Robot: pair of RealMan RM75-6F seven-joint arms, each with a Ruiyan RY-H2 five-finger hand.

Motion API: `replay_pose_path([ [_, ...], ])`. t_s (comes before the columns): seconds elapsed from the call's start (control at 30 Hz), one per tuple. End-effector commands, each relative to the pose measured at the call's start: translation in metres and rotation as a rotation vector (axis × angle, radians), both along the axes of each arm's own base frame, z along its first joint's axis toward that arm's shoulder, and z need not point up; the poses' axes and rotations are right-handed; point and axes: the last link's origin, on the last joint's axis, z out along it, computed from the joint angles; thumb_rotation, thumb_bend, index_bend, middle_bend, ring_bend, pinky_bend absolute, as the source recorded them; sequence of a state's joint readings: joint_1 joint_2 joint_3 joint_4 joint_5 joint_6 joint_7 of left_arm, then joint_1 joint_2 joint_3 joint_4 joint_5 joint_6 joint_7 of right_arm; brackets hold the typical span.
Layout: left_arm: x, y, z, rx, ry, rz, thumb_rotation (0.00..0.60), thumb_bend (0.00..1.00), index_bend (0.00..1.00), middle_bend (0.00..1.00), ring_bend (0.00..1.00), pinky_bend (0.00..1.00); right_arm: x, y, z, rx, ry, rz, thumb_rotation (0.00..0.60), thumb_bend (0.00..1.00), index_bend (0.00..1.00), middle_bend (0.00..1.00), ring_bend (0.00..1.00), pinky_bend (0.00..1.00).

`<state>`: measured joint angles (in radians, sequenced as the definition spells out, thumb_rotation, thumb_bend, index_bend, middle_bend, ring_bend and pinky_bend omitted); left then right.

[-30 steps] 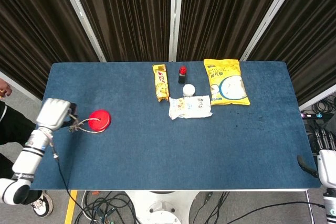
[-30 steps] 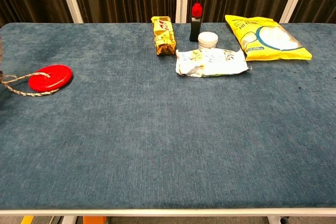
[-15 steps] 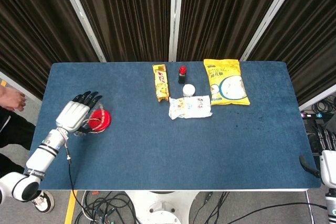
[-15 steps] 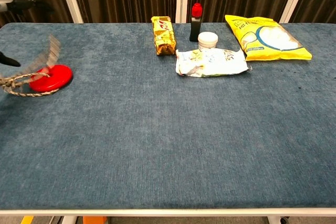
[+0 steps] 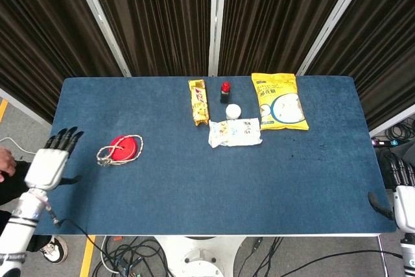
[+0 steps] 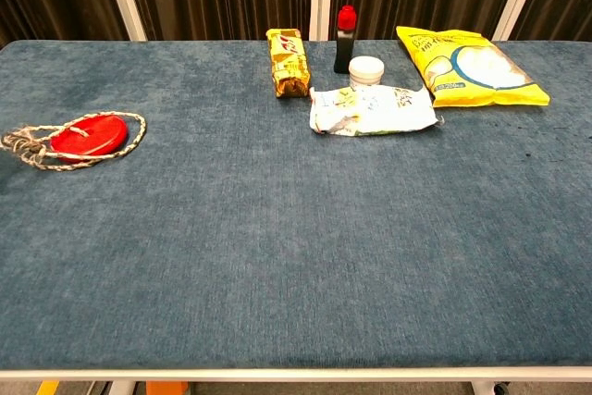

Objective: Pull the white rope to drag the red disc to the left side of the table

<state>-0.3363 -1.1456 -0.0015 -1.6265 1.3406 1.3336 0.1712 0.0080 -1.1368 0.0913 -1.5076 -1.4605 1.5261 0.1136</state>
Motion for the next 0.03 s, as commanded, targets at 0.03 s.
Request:
replay_pose_path([
  [0.03, -0.0329, -0.0477, -0.003, 0.098, 0.026, 0.05, 0.6, 0.0, 0.06, 0.0, 0.0, 0.14, 0.0005, 0.0007, -0.0018, 0.007, 0.001, 0.001, 0.6, 0.22, 0.0, 0.0, 0.0, 0.0],
])
